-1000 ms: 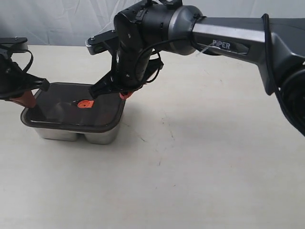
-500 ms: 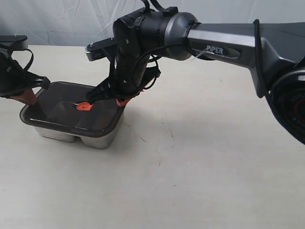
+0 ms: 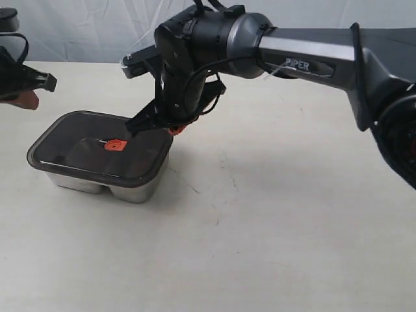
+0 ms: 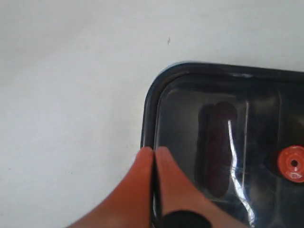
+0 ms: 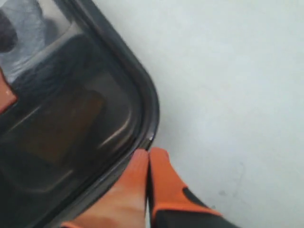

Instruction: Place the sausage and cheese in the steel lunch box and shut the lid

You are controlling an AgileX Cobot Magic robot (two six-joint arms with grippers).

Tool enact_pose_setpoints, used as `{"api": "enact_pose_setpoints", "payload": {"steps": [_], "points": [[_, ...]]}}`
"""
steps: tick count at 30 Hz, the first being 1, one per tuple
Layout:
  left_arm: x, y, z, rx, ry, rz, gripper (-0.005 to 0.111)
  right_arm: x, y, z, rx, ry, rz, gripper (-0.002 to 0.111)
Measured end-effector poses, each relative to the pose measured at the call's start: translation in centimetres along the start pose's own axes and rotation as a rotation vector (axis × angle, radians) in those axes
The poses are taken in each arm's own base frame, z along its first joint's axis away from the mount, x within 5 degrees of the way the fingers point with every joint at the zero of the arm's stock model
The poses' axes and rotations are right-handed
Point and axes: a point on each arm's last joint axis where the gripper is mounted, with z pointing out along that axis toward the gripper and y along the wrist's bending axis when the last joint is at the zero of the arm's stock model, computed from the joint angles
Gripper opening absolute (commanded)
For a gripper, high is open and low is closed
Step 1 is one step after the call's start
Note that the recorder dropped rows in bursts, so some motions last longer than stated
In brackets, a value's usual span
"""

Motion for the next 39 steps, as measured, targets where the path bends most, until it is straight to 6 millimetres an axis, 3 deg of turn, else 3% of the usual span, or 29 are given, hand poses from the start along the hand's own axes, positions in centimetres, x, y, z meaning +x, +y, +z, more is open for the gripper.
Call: {"api": "enact_pose_setpoints", "payload": {"steps": [5, 8, 14, 17, 18, 22, 27, 30, 34, 39], "points": [[-0.8, -0.9, -6.4, -0.033, -0.230, 0.028, 0.000, -1.2, -2.0, -8.4, 0.042, -0.158, 0.042, -0.001], [-0.4, -1.5, -9.9, -0.044, -0.333, 0.044, 0.000, -0.8, -3.8, -11.3, 0.053, -0.153, 0.069, -0.001], [3.2, -2.9, -16.3, -0.077, -0.525, 0.090, 0.000, 1.1, -6.8, -14.9, -0.008, -0.136, 0.084, -0.001], [6.1, -3.5, -18.8, -0.097, -0.601, 0.116, 0.000, 3.1, -7.7, -16.0, -0.077, -0.135, 0.118, -0.001], [7.8, -3.8, -19.6, -0.104, -0.623, 0.128, 0.000, 4.7, -7.9, -15.9, -0.096, -0.137, 0.141, -0.001], [11.2, -4.1, -20.6, -0.137, -0.635, 0.166, 0.000, 8.4, -7.7, -15.6, -0.109, -0.149, 0.165, -0.001], [14.4, -4.3, -19.9, -0.117, -0.534, 0.126, 0.000, 13.5, -7.3, -16.1, -0.110, -0.259, 0.195, -0.001], [15.2, -4.7, -19.7, -0.071, -0.498, 0.090, 0.000, 15.5, -7.2, -17.0, -0.101, -0.351, 0.207, -0.001], [15.3, -4.8, -19.8, -0.056, -0.496, 0.080, 0.000, 17.7, -6.9, -17.7, -0.113, -0.299, 0.223, -0.001], [15.3, -4.8, -19.7, -0.056, -0.493, 0.080, 0.000, 18.5, -6.1, -18.1, -0.219, -0.228, 0.387, -0.001]]}}
